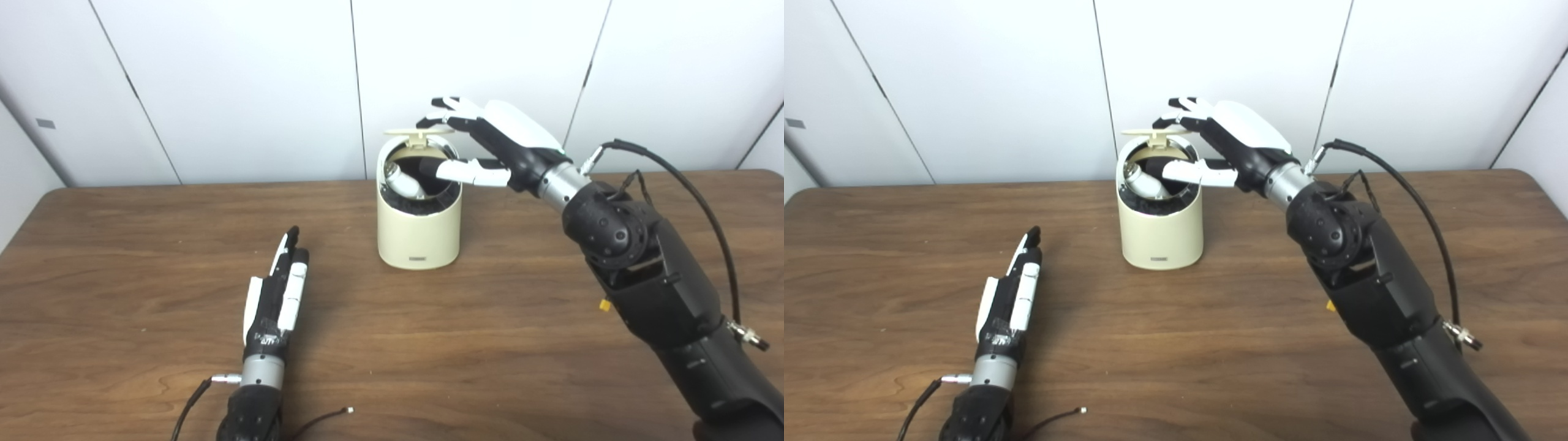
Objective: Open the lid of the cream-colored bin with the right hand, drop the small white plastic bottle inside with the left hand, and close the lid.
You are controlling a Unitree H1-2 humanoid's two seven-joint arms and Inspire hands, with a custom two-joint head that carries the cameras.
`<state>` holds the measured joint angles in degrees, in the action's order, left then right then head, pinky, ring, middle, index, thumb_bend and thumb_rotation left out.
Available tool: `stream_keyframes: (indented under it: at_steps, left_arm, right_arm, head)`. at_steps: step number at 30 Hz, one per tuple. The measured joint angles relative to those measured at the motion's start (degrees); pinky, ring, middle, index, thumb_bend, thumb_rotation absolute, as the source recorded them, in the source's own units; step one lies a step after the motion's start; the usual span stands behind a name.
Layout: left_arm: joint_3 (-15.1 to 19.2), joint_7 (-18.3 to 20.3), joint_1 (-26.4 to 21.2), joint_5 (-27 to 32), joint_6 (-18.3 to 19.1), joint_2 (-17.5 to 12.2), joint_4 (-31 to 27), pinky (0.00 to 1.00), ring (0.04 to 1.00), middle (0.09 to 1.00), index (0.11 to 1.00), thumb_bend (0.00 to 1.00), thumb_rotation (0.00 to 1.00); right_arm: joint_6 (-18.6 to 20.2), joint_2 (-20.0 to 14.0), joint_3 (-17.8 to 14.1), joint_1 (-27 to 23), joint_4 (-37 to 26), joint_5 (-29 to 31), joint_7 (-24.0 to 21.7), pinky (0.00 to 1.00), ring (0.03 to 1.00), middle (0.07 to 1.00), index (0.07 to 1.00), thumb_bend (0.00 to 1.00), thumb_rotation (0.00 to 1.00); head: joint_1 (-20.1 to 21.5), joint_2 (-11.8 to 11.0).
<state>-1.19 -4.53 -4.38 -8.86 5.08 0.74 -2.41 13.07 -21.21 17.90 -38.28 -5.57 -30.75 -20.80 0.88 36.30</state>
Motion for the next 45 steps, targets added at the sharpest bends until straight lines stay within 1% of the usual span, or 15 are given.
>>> stream_keyframes:
  at_steps: [4,8,17,24,28,38,43,45]
  left_arm:
    - [0.01,0.0,0.0,0.03,0.01,0.09,-0.01,1.0,1.0,1.0,1.0,0.58,1.0]
    - [0.02,-0.05,-0.04,0.0,0.04,0.27,0.0,1.0,1.0,1.0,1.0,0.61,1.0]
    - [0.48,-0.4,-0.06,0.13,0.13,1.11,-0.01,1.0,1.0,1.0,1.0,0.63,1.0]
    - [0.5,-0.47,-0.06,0.11,0.12,1.2,-0.01,1.0,1.0,1.0,1.0,0.64,1.0]
    - [0.67,-0.79,-0.06,0.18,0.12,1.62,-0.01,1.0,1.0,1.0,1.0,0.65,1.0]
    - [0.61,-1.35,-0.17,0.22,0.48,1.82,-0.04,1.0,1.0,1.0,1.0,0.64,1.0]
    - [0.6,-1.4,-0.18,0.3,0.47,1.81,-0.03,1.0,1.0,1.0,1.0,0.65,1.0]
    - [0.6,-1.42,-0.18,0.31,0.48,1.81,-0.03,1.0,1.0,1.0,1.0,0.64,1.0]
  right_arm:
    - [0.16,-0.13,0.05,0.56,-0.94,-0.72,-1.28,0.99,1.0,0.972,0.801,0.61,0.96]
    - [0.16,-0.11,0.18,1.26,-2.22,-1.55,-2.1,0.99,1.0,0.967,0.792,0.62,0.96]
    - [0.14,-0.12,0.47,2.83,-2.32,-2.77,-3.04,1.0,1.0,0.965,0.787,0.6,0.93]
    - [-0.46,-0.12,1.57,3.82,-1.94,-4.67,-3.45,1.0,1.0,0.966,0.783,0.58,0.91]
    - [-1.93,-0.13,1.56,4.56,-1.8,-4.76,-3.05,1.0,1.0,0.969,0.78,0.58,0.92]
    - [-2.55,-0.17,1.81,5.96,-2.4,-5.51,-2.83,1.0,1.0,0.98,0.782,0.61,0.99]
    - [-2.58,-0.18,1.91,6.83,-3.27,-6.35,-2.82,1.0,1.0,0.978,0.782,0.6,0.97]
    - [-2.6,-0.18,1.9,7.15,-3.56,-6.4,-2.82,1.0,1.0,0.976,0.782,0.6,0.97]
  head:
    - [-0.09,0.09]
    - [0.0,0.18]
    - [-0.26,0.26]
    - [-0.35,0.09]
    - [-0.44,0.09]
    - [-0.44,0.18]
    - [-0.44,0.18]
    - [-0.44,0.53]
